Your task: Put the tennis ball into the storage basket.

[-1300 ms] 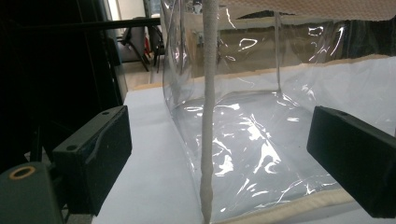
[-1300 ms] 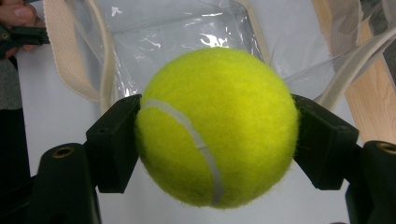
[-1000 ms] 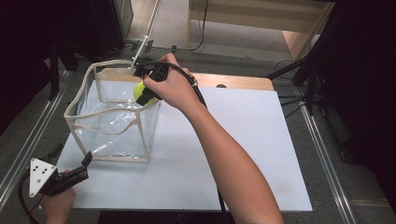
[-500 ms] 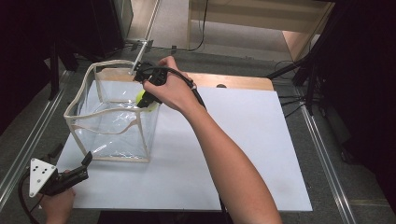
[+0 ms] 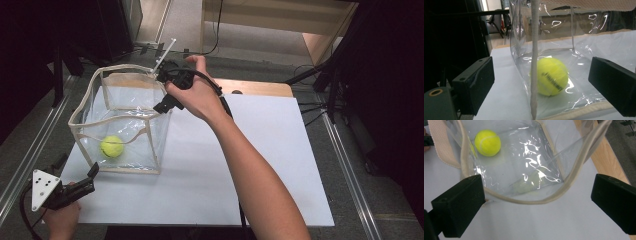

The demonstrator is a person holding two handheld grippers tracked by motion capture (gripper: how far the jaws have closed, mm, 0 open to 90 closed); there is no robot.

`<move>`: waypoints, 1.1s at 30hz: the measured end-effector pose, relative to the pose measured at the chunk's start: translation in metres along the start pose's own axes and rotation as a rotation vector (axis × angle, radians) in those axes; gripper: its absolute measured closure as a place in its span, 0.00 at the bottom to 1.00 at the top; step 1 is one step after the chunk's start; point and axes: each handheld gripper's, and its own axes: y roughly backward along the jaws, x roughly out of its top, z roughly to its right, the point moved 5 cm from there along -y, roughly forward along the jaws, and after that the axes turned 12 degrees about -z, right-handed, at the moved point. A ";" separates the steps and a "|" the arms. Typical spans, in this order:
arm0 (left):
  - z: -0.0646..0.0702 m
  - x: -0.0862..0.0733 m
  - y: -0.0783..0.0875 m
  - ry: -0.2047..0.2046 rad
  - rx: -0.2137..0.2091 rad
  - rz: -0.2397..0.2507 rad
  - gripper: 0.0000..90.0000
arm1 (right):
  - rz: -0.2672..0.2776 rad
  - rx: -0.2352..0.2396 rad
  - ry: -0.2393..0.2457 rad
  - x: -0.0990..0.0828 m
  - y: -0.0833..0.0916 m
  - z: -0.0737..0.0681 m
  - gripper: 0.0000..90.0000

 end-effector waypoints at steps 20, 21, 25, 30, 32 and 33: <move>0.000 0.000 0.000 -0.004 0.001 -0.003 0.08 | -0.004 -0.030 -0.069 -0.055 -0.024 -0.010 0.00; 0.000 0.000 0.000 -0.006 0.002 -0.005 0.08 | -0.004 -0.030 -0.067 -0.058 -0.025 -0.011 0.00; 0.000 0.000 0.000 -0.005 0.001 -0.004 0.08 | 0.021 -0.031 -0.081 -0.069 -0.029 -0.014 0.00; 0.000 0.000 0.000 -0.003 0.002 -0.005 0.08 | 0.018 -0.058 -0.091 -0.083 -0.035 -0.020 0.00; 0.000 0.000 0.000 -0.003 0.002 -0.005 0.08 | 0.023 -0.073 -0.085 -0.089 -0.037 -0.022 0.00; 0.000 0.000 0.000 -0.002 0.002 -0.006 0.08 | 0.026 -0.071 -0.083 -0.092 -0.038 -0.023 0.00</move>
